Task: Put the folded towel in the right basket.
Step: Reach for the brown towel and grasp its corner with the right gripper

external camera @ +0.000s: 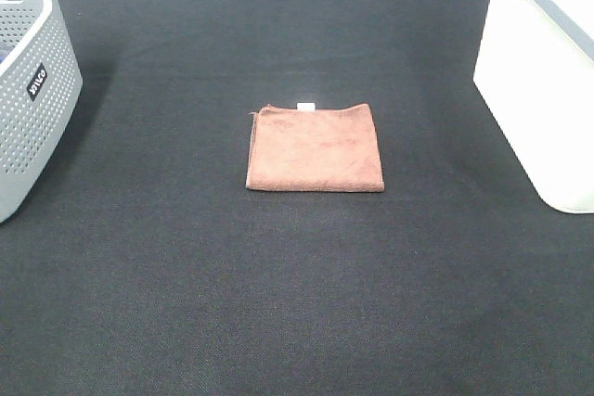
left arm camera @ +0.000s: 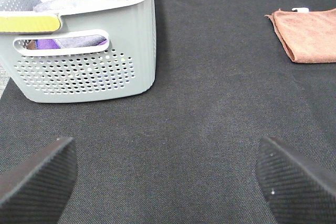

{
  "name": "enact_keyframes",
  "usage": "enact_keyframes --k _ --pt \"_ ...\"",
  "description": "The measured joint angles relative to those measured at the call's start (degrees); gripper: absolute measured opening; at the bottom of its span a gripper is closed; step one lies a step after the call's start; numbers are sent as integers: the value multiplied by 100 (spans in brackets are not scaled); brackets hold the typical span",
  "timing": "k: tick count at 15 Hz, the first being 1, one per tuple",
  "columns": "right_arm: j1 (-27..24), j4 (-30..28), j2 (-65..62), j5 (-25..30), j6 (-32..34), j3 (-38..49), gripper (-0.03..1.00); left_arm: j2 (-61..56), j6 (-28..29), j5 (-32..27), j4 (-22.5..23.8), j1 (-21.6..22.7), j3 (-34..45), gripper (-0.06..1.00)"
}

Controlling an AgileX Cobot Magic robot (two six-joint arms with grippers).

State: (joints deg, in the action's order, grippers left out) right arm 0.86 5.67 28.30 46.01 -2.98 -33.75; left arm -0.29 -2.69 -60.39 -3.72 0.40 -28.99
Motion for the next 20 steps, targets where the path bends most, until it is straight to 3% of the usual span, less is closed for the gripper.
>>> enact_keyframes --k 8,13,17,20 --pt "0 940 2934 -17 -1003 -1954 70 0 0 0 0 0 0 88" --pt "23 1283 4532 390 -1112 -3117 70 0 0 0 0 0 0 88" --pt "596 1232 5122 453 -1100 -3621 70 0 0 0 0 0 0 88" --pt "1140 1215 6176 521 -659 -4211 70 0 0 0 0 0 0 88"
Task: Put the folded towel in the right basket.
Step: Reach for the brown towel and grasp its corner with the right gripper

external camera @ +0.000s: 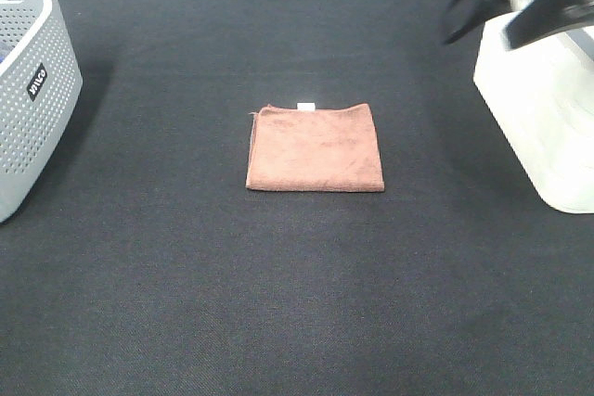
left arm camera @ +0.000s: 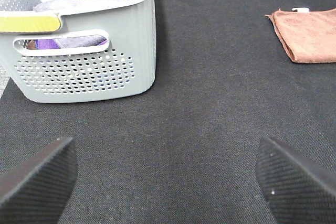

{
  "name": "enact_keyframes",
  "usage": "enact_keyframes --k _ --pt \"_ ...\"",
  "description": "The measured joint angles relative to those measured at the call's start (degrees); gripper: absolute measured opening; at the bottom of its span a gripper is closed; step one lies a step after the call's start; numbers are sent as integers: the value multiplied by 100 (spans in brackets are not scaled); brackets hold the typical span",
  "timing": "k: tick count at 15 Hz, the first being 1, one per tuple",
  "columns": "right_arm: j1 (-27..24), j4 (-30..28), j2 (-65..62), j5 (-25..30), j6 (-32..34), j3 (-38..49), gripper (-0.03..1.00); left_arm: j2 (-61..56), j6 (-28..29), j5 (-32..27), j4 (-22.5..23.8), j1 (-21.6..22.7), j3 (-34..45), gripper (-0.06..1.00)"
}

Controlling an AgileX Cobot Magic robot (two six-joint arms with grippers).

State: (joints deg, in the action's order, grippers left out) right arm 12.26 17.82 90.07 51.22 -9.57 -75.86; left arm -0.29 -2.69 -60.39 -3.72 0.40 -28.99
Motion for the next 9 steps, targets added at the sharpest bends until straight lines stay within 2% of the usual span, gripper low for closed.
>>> enact_keyframes --k 2,5,9 --pt "52 74 676 252 115 -378 70 0 0 0 0 0 0 88" --pt "52 103 1862 968 424 -1249 70 0 0 0 0 0 0 88" --pt "52 120 2968 1261 476 -2217 68 0 0 0 0 0 0 88"
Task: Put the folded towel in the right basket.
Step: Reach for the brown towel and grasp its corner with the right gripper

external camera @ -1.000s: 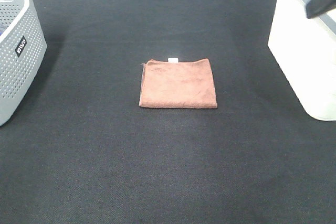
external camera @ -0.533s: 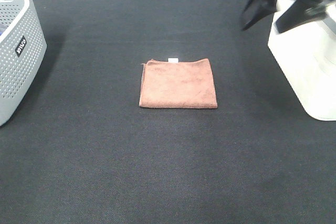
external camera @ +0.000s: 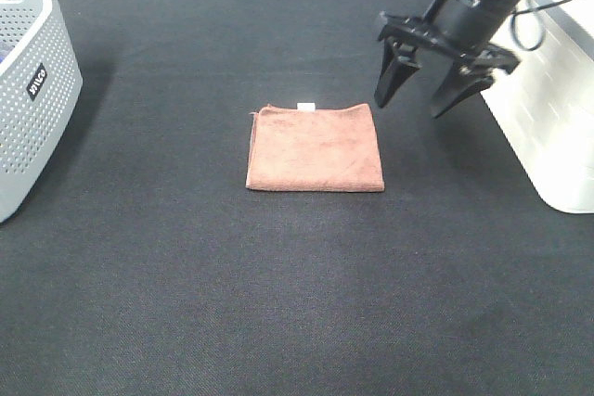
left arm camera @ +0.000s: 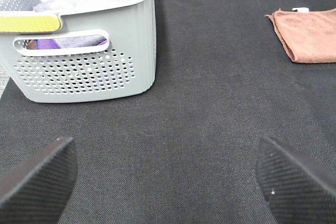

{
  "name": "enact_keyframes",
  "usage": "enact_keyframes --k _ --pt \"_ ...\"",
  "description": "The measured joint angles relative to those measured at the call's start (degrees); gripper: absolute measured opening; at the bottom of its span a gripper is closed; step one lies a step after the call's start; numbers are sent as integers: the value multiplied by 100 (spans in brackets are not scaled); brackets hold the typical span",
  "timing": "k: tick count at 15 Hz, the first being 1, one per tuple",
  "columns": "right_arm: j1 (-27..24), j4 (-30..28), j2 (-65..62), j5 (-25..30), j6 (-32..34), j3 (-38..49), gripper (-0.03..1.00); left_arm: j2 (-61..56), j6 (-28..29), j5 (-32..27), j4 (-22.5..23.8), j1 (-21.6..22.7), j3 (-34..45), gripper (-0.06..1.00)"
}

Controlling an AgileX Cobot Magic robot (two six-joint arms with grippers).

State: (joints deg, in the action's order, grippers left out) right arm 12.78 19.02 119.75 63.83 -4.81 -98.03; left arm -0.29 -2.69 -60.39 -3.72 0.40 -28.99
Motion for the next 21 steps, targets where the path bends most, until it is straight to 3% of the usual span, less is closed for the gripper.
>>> enact_keyframes --k 5,14,21 --pt "0 6 647 -29 -63 -407 67 0 0 0 0 0 0 88" --pt "-6 229 1295 -1203 -527 -413 67 0 0 0 0 0 0 88" --pt "-6 218 1702 -1272 -630 -745 67 0 0 0 0 0 0 88"
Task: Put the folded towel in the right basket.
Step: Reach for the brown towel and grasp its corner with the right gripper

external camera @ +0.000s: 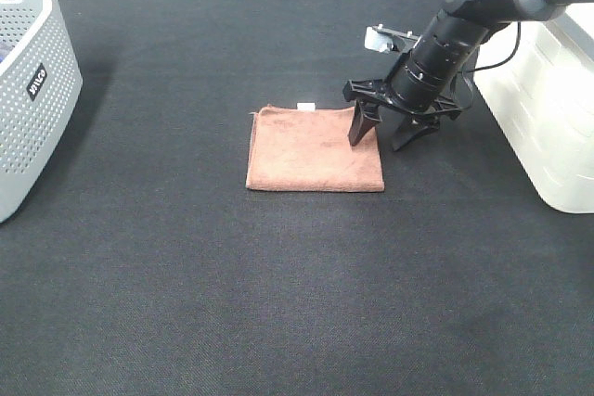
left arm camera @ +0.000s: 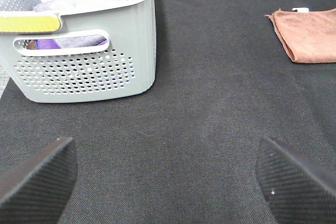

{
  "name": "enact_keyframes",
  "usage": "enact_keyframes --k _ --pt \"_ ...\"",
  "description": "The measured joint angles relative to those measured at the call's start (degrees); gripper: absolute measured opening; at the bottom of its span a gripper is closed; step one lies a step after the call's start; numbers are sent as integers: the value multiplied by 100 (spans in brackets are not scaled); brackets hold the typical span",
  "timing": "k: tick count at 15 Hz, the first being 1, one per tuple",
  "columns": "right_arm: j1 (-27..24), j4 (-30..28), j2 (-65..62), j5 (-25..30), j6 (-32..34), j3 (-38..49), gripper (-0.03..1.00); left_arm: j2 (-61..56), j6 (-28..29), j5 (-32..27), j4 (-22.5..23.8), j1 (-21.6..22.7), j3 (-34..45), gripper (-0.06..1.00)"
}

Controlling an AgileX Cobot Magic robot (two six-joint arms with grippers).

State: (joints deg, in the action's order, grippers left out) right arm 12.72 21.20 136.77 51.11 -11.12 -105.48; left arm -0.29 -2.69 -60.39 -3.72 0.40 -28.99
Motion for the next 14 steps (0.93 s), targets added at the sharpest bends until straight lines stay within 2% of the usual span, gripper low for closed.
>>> enact_keyframes --k 4,8,9,11,13,14 --pt "0 -6 109 17 -52 -57 65 0 0 0 0 0 0 88" --pt "-11 722 258 -6 -504 -63 32 0 0 0 0 0 0 88" --pt "-11 722 258 -6 -504 -63 32 0 0 0 0 0 0 88" --pt "-11 808 286 -11 -584 -63 22 0 0 0 0 0 0 88" --pt "-11 796 298 -6 -590 -63 3 0 0 0 0 0 0 88" --pt "-6 751 286 -6 -590 -63 1 0 0 0 0 0 0 88"
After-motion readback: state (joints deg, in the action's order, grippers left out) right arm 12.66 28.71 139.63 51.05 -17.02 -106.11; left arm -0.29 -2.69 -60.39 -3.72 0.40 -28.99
